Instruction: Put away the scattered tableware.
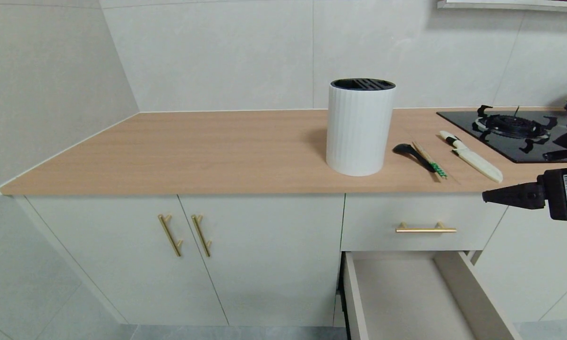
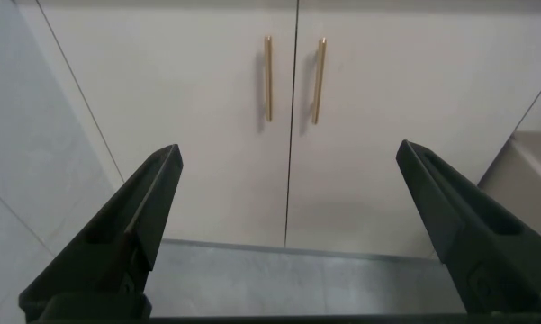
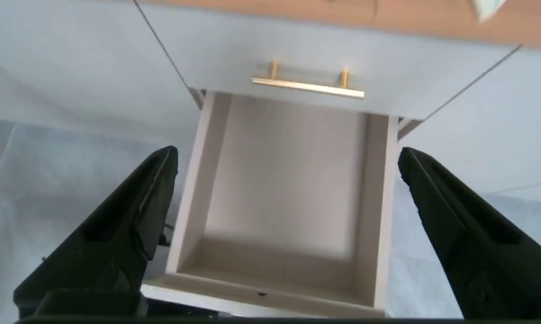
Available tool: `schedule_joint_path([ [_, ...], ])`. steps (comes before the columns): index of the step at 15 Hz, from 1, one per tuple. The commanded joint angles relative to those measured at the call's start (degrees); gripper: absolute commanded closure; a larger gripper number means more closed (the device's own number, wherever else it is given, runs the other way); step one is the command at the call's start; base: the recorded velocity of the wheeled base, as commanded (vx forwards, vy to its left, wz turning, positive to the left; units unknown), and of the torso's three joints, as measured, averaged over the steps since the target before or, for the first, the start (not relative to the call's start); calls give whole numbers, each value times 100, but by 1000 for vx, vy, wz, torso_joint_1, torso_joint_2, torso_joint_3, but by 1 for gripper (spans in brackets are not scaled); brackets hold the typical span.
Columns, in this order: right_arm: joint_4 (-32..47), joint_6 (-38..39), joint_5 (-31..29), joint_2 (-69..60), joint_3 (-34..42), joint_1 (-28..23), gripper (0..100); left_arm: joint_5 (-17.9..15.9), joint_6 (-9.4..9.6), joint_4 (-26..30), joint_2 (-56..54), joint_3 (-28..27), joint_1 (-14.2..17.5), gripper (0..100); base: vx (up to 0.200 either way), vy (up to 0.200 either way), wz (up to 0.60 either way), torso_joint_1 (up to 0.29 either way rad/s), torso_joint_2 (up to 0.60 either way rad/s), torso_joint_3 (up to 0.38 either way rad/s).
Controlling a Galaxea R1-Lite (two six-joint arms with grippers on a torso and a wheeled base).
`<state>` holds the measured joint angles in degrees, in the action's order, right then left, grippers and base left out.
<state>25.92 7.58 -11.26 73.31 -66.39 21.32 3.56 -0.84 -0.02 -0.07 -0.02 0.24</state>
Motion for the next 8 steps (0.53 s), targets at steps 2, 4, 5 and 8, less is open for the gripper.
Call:
schedule_joint_path([
  [2,-342,-2,19,236,-23,-119,0,4,-4,2,7,2,2,0,0,0,0,95,-288,-188],
  [4,-781,-11,63,825,-463,-374,0,4,-4,2,7,2,2,0,0,0,0,39,-93,-58],
  [5,-755,-11,72,1220,-893,-559,0,4,-4,2,7,2,2,0,0,0,0,0,0,0],
  [8,-764,-20,63,2011,-1350,-946,0,4,-4,2,7,2,2,0,0,0,0,0,0,0],
])
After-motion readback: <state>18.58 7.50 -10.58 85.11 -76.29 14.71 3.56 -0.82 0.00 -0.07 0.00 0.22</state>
